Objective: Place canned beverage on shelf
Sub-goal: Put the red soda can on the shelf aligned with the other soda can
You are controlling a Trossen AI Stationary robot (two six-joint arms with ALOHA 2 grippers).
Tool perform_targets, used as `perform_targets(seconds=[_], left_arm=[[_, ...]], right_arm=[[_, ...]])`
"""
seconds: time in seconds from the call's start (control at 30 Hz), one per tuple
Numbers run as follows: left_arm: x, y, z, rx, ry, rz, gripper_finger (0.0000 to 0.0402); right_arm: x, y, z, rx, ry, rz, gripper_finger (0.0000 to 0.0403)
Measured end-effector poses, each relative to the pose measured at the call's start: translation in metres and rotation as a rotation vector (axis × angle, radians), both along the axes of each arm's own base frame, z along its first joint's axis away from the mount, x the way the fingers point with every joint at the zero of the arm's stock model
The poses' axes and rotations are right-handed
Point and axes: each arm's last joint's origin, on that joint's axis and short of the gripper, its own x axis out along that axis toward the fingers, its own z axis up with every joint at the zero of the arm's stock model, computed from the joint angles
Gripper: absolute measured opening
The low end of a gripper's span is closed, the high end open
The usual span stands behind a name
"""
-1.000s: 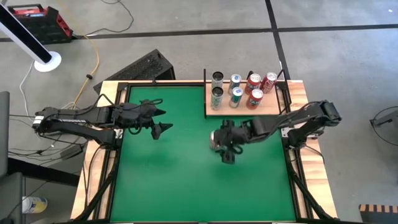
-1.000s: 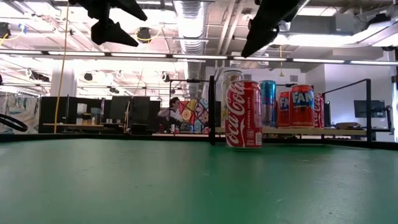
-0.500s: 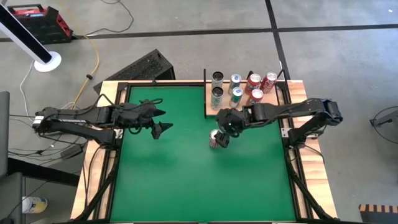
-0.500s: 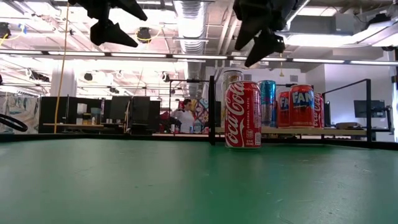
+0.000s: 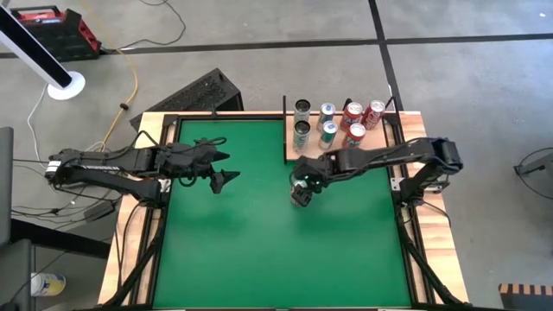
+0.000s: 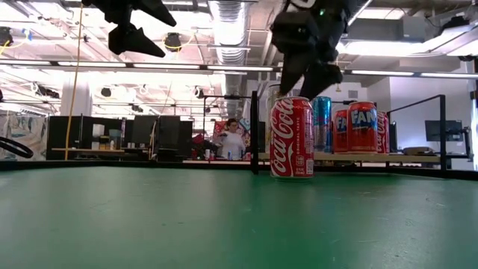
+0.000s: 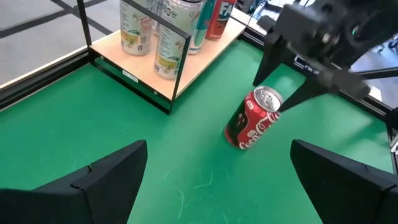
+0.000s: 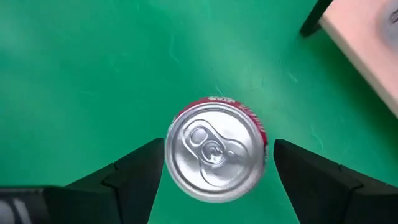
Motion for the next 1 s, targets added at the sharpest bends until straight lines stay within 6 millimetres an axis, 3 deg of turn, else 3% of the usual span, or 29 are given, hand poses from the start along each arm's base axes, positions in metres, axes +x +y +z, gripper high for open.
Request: perform_targets(seconds=[0.43,0.67,0.87,1.0], left_arm=[[0.000,0.000,-0.001,0.004,0.007,0.009,0.0380],[0.000,0.000,0.000,0.006,0.006,0.014,0.0380],[0.000,0.000,0.000,0.008,0.006,0.016,0.0380],[0.000,0.001,0.000,0.009,0.006,0.019,0.0380]], right_arm=[[0.004,0.010,-0.010,-0.069,0.030,-0.030,0.0325],[0.004,0.010,-0.010,-0.069,0.030,-0.030,0.0279],[-0.008,0.009,0.000,-0.042,0.044,-0.018,0.0270],[-0.027,0.007,0.022,-0.033,0.036,0.010,0.0270]])
